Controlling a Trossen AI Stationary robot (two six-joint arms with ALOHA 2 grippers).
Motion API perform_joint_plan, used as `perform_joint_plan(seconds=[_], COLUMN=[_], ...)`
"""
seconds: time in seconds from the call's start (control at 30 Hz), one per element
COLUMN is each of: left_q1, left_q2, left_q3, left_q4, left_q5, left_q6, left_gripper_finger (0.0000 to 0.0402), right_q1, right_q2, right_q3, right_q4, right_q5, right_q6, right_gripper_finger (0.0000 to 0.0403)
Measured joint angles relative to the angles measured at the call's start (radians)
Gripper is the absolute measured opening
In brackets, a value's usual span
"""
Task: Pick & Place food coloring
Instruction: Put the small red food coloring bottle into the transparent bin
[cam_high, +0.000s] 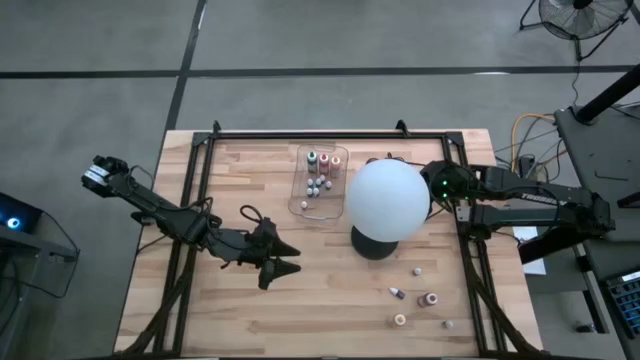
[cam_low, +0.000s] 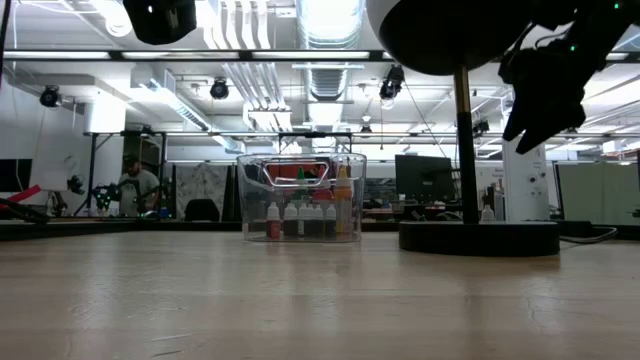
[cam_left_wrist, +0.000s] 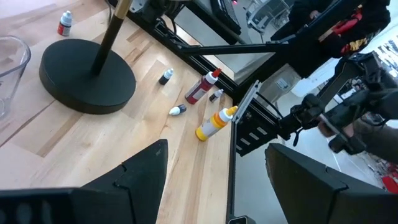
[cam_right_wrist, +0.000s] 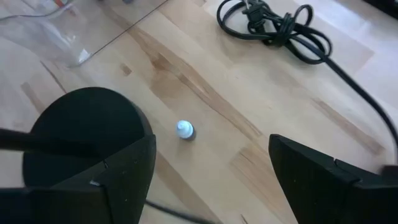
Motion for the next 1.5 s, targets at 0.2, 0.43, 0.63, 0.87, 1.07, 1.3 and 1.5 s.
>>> perform_joint_plan(seconds=[0.2, 0.43, 0.63, 0.87, 1.07, 1.3, 1.5], left_q1=[0.0, 0.0, 0.0, 0.0, 0.0, 0.0, 0.0], left_q2=[0.0, 0.0, 0.0, 0.0, 0.0, 0.0, 0.0], left_q3=[0.0, 0.0, 0.0, 0.0, 0.0, 0.0, 0.0], left_q4=[0.0, 0.0, 0.0, 0.0, 0.0, 0.001, 0.001], left_q5=[0.015, 0.031, 0.058, 0.081, 0.081, 0.079, 0.054], left_q6=[0.008, 0.009, 0.021, 0.043, 0.04, 0.031, -0.007], left_gripper_finger=[0.0241, 0.0241, 0.0241, 0.0241, 0.0241, 0.0241, 0.0241], right_q1=[0.0, 0.0, 0.0, 0.001, 0.0, 0.0, -0.061], right_q2=[0.0, -0.001, -0.001, -0.001, 0.009, 0.027, 0.024], right_q3=[0.111, 0.199, 0.288, 0.365, 0.352, 0.269, 0.148], right_q4=[-0.175, -0.407, -0.548, -0.647, -0.622, -0.506, -0.377], right_q5=[0.001, 0.024, 0.025, 0.027, 0.017, -0.022, -0.084], right_q6=[-0.005, -0.009, -0.063, -0.298, -0.571, -0.767, -0.863], right_gripper_finger=[0.0302, 0.0302, 0.0302, 0.0302, 0.0302, 0.0301, 0.0298])
